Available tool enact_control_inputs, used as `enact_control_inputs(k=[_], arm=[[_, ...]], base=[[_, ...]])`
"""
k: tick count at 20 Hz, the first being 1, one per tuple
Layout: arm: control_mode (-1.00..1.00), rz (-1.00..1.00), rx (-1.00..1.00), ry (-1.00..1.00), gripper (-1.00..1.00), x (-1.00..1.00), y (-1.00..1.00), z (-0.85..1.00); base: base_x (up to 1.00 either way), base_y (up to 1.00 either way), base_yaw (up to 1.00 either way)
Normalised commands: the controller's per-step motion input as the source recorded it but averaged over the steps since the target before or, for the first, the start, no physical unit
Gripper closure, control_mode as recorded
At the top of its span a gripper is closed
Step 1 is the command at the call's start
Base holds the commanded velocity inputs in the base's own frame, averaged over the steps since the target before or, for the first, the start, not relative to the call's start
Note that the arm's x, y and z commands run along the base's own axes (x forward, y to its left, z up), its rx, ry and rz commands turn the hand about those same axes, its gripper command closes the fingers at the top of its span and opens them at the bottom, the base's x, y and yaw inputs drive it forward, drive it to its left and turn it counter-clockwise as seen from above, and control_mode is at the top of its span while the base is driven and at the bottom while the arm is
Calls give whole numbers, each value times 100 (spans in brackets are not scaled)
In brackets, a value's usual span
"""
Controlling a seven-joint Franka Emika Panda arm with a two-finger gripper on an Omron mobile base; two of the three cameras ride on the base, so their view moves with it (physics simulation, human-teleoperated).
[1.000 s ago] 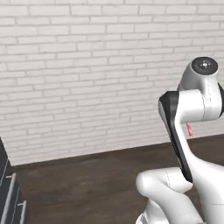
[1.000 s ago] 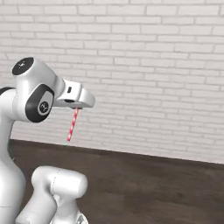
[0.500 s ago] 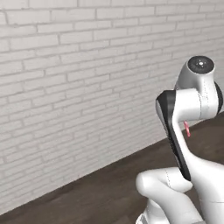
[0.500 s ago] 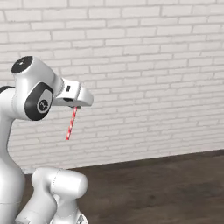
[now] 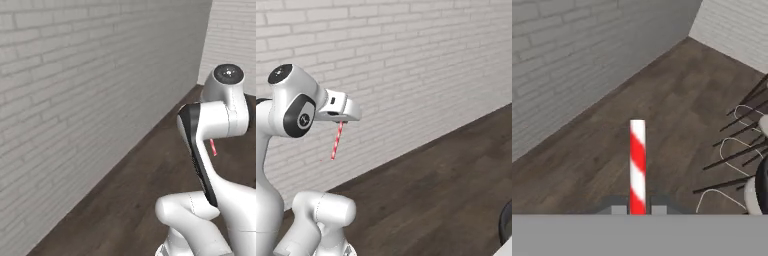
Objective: Take a straw from the drawer in front and place it inside the glass cup on the dining counter.
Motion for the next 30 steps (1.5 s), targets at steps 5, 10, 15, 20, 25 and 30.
enact_control_inputs(k=[5,10,15,20,25,30], arm=[[100,0,0,0,100,0,0,0],[100,0,0,0,100,0,0,0],[100,0,0,0,100,0,0,0],[100,0,0,0,100,0,0,0],[100,0,0,0,100,0,0,0],[100,0,0,0,100,0,0,0]], base=[[19,7,-74],[28,8,-70],[47,29,-66],[61,74,-60],[61,97,-52],[78,98,-50]])
